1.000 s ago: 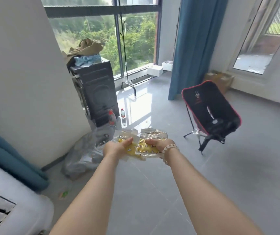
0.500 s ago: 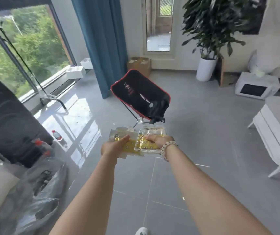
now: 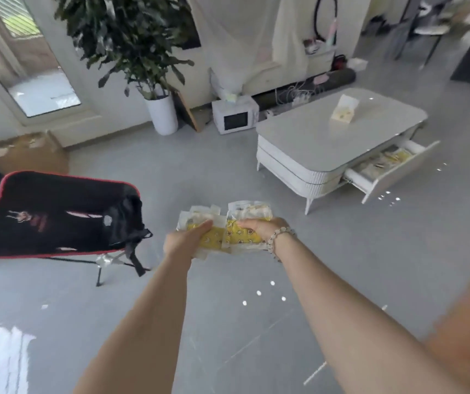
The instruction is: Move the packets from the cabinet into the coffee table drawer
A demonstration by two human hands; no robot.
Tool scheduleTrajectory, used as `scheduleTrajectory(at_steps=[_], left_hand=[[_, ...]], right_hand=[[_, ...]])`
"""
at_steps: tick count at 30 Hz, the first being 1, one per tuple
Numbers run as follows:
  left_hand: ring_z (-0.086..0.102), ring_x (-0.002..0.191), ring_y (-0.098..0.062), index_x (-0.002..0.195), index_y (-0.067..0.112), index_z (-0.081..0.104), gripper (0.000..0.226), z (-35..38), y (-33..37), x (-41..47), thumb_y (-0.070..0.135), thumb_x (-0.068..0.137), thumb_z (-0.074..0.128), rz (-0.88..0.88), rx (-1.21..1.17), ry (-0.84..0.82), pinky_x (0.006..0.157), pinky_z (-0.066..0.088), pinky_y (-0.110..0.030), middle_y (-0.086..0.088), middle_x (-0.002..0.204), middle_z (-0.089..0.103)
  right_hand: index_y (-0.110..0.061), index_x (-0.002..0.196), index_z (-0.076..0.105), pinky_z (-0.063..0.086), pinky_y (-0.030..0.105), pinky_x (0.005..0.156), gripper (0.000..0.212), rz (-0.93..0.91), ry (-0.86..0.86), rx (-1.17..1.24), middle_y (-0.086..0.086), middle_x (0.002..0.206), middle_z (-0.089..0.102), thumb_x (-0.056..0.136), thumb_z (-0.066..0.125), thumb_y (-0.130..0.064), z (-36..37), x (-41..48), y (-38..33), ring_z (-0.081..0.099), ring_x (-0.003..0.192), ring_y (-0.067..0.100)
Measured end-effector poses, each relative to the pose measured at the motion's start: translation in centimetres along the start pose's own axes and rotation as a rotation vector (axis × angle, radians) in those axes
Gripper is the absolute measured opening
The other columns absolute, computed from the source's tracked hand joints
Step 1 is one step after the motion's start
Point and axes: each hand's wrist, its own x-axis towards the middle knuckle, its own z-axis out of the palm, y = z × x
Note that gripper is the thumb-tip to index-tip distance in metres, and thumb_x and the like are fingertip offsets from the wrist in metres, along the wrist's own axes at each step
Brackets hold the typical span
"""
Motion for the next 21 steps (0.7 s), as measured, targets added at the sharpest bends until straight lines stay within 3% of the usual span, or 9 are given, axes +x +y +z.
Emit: scheduleTrajectory(at_steps=[3, 7, 9, 11, 13, 16, 18, 21], left_hand=[[0.063, 0.078, -0.024, 0.092, 0.01, 0.064, 0.042, 5.3, 0.9, 0.9, 0.033, 0.065, 0.086, 0.0, 0.045, -0.152, 0.07, 0.05, -0.031, -0.002, 0.08, 0.063], [0.062, 0.073, -0.023, 0.073, 0.014, 0.054, 0.039, 12.2, 1.6, 0.0, 0.037, 0.066, 0.084, 0.012, 0.184, -0.299, 0.081, 0.054, -0.035, -0.001, 0.072, 0.059], [0.06, 0.066, -0.021, 0.071, 0.014, 0.052, 0.038, 15.5, 2.0, -0.5, 0.038, 0.068, 0.082, 0.041, 0.233, -0.354, 0.081, 0.053, -0.035, -0.002, 0.069, 0.058], [0.058, 0.061, -0.019, 0.075, 0.012, 0.053, 0.038, 18.6, 2.2, -0.9, 0.037, 0.07, 0.081, 0.05, 0.261, -0.407, 0.079, 0.052, -0.034, -0.003, 0.067, 0.059], [0.062, 0.07, -0.024, 0.084, 0.01, 0.055, 0.043, 21.3, 2.4, -1.2, 0.04, 0.069, 0.081, 0.045, 0.297, -0.437, 0.074, 0.051, -0.033, -0.005, 0.076, 0.063], [0.068, 0.088, -0.028, 0.091, 0.008, 0.059, 0.062, 25.1, 3.1, -1.5, 0.047, 0.051, 0.086, 0.045, 0.312, -0.476, 0.081, 0.056, -0.037, -0.01, 0.095, 0.069], [0.069, 0.088, -0.029, 0.093, 0.008, 0.062, 0.075, 27.7, 4.0, -1.2, 0.052, 0.036, 0.084, 0.042, 0.333, -0.491, 0.084, 0.057, -0.042, -0.011, 0.095, 0.07], [0.068, 0.087, -0.028, 0.095, 0.008, 0.06, 0.059, 32.0, 5.7, -1.1, 0.043, 0.057, 0.086, 0.07, 0.348, -0.475, 0.087, 0.055, -0.041, -0.01, 0.088, 0.068]], right_hand=[[-0.009, 0.127, 0.056, 0.044, 0.028, 0.083, 0.073, 0.023, 0.143, 0.065, 0.008, 0.124, 0.061, 0.066, 0.082, -0.04, -4.6, -0.1, 0.5, 0.058, 0.113, 0.024], [-0.011, 0.118, 0.061, 0.046, 0.027, 0.083, 0.064, 0.076, 0.32, 0.139, 0.005, 0.115, 0.064, 0.065, 0.083, -0.041, -10.2, -1.0, 1.9, 0.06, 0.103, 0.022], [-0.017, 0.109, 0.062, 0.042, 0.024, 0.076, 0.046, 0.081, 0.367, 0.18, 0.001, 0.1, 0.061, 0.071, 0.08, -0.037, -12.8, -1.4, 2.6, 0.056, 0.091, 0.019], [-0.016, 0.112, 0.063, 0.04, 0.023, 0.074, 0.045, 0.079, 0.406, 0.223, 0.0, 0.093, 0.058, 0.074, 0.079, -0.033, -15.0, -1.3, 3.3, 0.053, 0.086, 0.016], [-0.014, 0.113, 0.062, 0.042, 0.023, 0.076, 0.048, 0.096, 0.444, 0.238, 0.0, 0.094, 0.058, 0.073, 0.079, -0.034, -16.8, -0.8, 3.7, 0.054, 0.088, 0.016], [-0.012, 0.105, 0.063, 0.043, 0.022, 0.072, 0.041, 0.116, 0.469, 0.281, -0.001, 0.093, 0.059, 0.074, 0.079, -0.032, -19.8, 0.7, 3.7, 0.055, 0.088, 0.016], [-0.016, 0.099, 0.062, 0.042, 0.021, 0.063, 0.035, 0.103, 0.473, 0.299, -0.001, 0.092, 0.06, 0.074, 0.079, -0.032, -22.0, 2.0, 3.5, 0.055, 0.087, 0.016], [-0.015, 0.104, 0.065, 0.045, 0.023, 0.073, 0.045, 0.117, 0.516, 0.307, 0.001, 0.098, 0.065, 0.069, 0.081, -0.038, -25.4, 4.2, 2.9, 0.059, 0.089, 0.017]])
